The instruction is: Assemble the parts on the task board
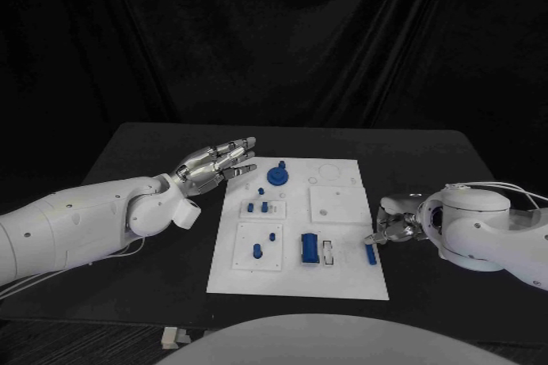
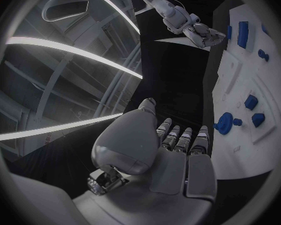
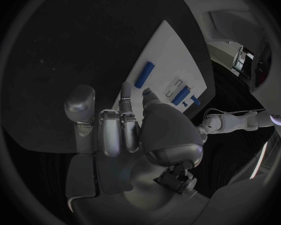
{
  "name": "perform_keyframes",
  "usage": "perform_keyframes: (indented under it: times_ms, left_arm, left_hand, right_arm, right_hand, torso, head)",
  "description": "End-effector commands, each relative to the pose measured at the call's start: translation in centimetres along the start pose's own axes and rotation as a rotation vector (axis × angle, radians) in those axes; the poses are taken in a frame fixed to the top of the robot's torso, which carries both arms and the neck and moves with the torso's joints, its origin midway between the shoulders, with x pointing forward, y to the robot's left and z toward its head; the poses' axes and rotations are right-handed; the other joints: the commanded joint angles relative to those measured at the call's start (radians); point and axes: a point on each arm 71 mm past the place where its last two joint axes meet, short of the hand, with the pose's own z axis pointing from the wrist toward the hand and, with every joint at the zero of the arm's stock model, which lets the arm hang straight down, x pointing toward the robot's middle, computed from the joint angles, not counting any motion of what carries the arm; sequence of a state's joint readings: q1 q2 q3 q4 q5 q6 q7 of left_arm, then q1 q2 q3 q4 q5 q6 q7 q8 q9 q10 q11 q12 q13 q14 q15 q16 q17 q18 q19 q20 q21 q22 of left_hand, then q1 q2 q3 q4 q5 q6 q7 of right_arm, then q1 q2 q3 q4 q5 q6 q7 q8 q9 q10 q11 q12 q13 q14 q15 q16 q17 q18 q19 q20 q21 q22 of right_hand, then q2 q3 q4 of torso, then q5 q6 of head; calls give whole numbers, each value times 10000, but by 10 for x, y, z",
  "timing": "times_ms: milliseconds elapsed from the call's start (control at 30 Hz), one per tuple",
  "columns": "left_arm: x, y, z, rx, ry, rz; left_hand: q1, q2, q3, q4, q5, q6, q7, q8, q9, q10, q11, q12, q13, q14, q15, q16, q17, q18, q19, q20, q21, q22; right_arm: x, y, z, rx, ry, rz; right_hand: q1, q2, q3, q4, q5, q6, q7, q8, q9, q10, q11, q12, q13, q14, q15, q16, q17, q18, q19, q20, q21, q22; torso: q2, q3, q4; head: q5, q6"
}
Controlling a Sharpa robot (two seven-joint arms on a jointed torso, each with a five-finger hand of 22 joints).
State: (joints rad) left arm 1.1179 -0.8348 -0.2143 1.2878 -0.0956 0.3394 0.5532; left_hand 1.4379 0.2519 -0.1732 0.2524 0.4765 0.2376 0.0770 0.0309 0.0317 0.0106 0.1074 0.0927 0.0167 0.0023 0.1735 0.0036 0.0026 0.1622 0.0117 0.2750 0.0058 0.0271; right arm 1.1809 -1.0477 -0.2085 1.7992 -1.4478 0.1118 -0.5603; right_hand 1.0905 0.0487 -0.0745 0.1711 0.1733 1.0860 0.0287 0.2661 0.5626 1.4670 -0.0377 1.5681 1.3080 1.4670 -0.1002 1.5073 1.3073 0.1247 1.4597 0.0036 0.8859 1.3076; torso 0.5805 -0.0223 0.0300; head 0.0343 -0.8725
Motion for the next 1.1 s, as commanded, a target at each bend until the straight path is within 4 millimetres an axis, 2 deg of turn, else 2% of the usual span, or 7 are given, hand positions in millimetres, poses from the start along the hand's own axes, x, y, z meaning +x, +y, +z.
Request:
perform_keyframes:
  times_ms: [33, 200, 400, 633, 800, 933, 1100]
  left_arm:
    - [1, 0, 0, 77, 114, -112]
    - [2, 1, 1, 35, 152, -140]
    - [2, 2, 0, -3, 180, -175]
    - [2, 4, -1, -42, 169, -201]
    - [3, 6, -2, -87, 180, -237]
    - [3, 8, -2, -113, 186, -264]
    - [3, 9, -3, -137, 178, -283]
  left_hand:
    - [41, 50, 89, -1, 65, 51, 42, 51, 9, -4, 103, 48, 15, 15, 35, 19, 2, 149, -9, 85, 36, -1]
    - [37, 54, 102, -3, 65, 105, 48, 60, 16, 2, 167, 59, 16, 15, 27, 18, 1, 150, -8, 85, 36, -1]
    - [36, 56, 108, -4, 67, 131, 77, 66, 20, 4, 175, 60, 16, 15, 24, 20, 2, 150, -9, 86, 36, -3]
    - [37, 60, 118, -7, 66, 169, 110, 75, 25, 7, 187, 69, 17, 15, 20, 19, 2, 151, -8, 87, 36, -4]
    - [39, 64, 127, -10, 67, 197, 130, 81, 29, 9, 201, 76, 18, 16, 15, 21, 2, 151, -8, 87, 35, -5]
    - [41, 69, 136, -14, 69, 205, 145, 83, 29, 11, 217, 79, 18, 15, 12, 21, 2, 152, -6, 88, 37, -1]
    - [44, 74, 144, -18, 72, 213, 153, 85, 30, 12, 228, 83, 18, 17, 11, 24, 3, 153, -5, 89, 37, 0]
  right_arm:
    - [2, 2, 0, 51, -90, 68]
    - [6, 4, 1, -25, -30, 90]
    - [14, 7, 4, -122, 125, 134]
    - [22, 11, 8, -215, 335, 165]
    - [25, 14, 11, -280, 383, 176]
    - [25, 15, 12, -305, 394, 175]
    - [26, 17, 12, -355, 401, 169]
  right_hand:
    - [119, -8, 48, -112, 202, 16, -10, 79, 125, 1038, -83, 27, 2628, 800, -67, 84, 1097, -110, 163, -16, 73, 1142]
    - [462, -39, 203, -442, 827, -17, -67, 224, 479, 1038, -128, 27, 2628, 797, -101, 114, 1126, -116, 150, -43, 164, 1146]
    - [594, -62, 291, -636, 994, -59, -126, 444, 916, 1038, -176, 27, 2628, 788, -139, 117, 1104, -113, 122, -74, 191, 1141]
    - [727, -53, 413, -810, 1272, -268, -134, 515, 1247, 1038, -186, 27, 2628, 778, -150, 111, 1067, -108, 91, -89, 180, 1130]
    - [1101, -104, 695, -1186, 2056, -530, -125, 469, 1492, 1038, -182, 27, 2628, 767, -152, 98, 1014, -101, 56, -94, 150, 1115]
    - [1492, -131, 1122, -1627, 2822, -825, -49, 244, 1527, 1038, -121, 27, 2628, 752, -108, 77, 940, -95, 19, -64, 106, 1098]
    - [1571, -214, 1447, -1938, 3211, -972, 64, 34, 1468, 1038, -25, 27, 2628, 742, -32, 62, 887, -94, -6, -7, 70, 1085]
  torso:
    - [1, -1, -1]
    - [3, 0, 3]
    - [1, 0, 0]
    - [1, -2, 2]
    - [1, -2, 2]
    - [4, 0, 3]
    - [2, -2, 3]
  head:
    - [-1, -2]
    - [-31, -2]
    - [-4, -2]
    - [9, -2]
    - [-2, -2]
    - [5, -2]
    - [20, -2]
